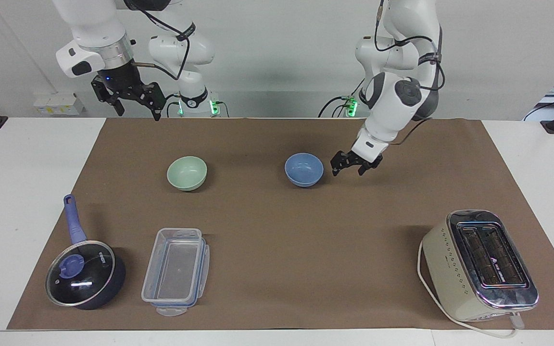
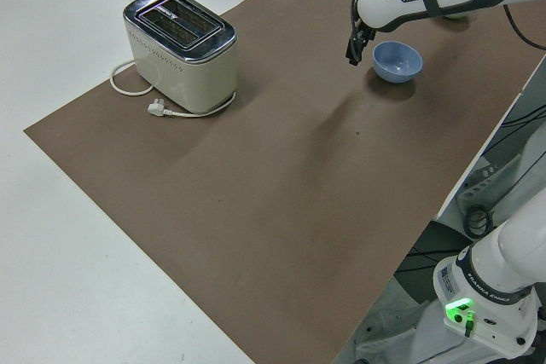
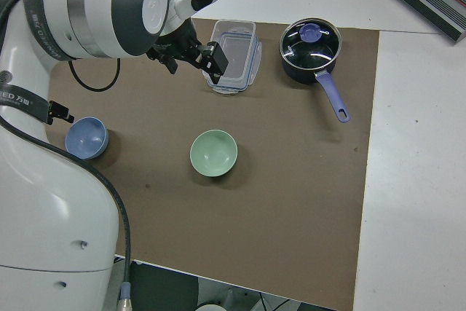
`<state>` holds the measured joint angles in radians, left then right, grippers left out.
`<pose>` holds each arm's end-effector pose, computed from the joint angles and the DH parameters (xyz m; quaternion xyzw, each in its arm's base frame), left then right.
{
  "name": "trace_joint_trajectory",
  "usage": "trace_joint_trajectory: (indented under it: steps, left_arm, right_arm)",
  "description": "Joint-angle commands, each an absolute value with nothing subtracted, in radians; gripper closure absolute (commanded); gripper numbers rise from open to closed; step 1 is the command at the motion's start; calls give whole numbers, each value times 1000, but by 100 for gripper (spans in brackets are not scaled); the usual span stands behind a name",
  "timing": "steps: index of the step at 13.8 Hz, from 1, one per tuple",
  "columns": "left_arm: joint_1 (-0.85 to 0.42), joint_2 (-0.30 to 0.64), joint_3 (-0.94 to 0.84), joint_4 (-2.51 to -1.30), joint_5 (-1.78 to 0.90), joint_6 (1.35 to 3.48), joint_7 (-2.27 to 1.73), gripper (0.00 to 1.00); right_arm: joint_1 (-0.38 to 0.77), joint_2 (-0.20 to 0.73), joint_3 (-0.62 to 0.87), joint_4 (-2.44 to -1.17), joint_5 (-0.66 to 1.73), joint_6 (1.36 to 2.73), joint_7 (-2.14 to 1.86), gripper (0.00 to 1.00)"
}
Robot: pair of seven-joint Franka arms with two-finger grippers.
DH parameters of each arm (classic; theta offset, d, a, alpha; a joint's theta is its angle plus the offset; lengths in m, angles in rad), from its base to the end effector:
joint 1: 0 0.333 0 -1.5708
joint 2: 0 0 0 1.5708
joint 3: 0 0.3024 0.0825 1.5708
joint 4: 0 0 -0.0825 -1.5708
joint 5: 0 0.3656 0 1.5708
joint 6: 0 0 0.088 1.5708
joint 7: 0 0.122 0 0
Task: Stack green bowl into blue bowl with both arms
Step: 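Release the blue bowl and return the left gripper to rest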
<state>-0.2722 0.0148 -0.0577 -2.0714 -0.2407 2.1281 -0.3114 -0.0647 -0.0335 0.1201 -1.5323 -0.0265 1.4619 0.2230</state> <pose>0.5061 -0.1876 0.4090 0.9930 0.0522 -0.0129 0.1049 0.5139 0.0262 0.6213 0.9961 -0.0849 -0.0163 0.0176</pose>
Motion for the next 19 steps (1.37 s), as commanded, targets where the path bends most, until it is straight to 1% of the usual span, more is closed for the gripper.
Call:
trace_joint_trajectory:
  steps: [1, 4, 6, 8, 11, 12, 16, 19]
  left_arm:
    - [-189, 17, -64, -1950, -187, 1985, -247, 0]
    - [-59, 15, -63, -1849, -170, 1850, -114, 0]
    - [-2, 18, -63, -1775, -103, 1775, -51, 0]
    - [23, 15, -61, -1737, -71, 1732, -41, 0]
    - [25, 28, -60, -1649, -22, 1643, -43, 0]
    - [23, 29, -61, -1629, 0, 1616, -41, 0]
    - [22, 52, -61, -1539, -2, 1510, -41, 0]
    - [15, 37, -63, -1552, -3, 1522, -40, 0]
  right_arm:
    - [-80, -61, 120, -1565, -14, 1479, 219, 0]
    - [-94, -61, 120, -1566, -14, 1480, 206, 0]
    - [-113, -61, 120, -1572, -14, 1502, 169, 0]
    - [-133, -64, 120, -1598, -12, 1531, 132, 0]
    - [-143, -67, 120, -1638, -12, 1545, 107, 0]
    - [-143, -71, 120, -1666, -12, 1558, 104, 0]
    - [-143, -112, 120, -1840, -12, 1687, 95, 0]
    - [-140, -112, 120, -1987, -11, 1814, 97, 0]
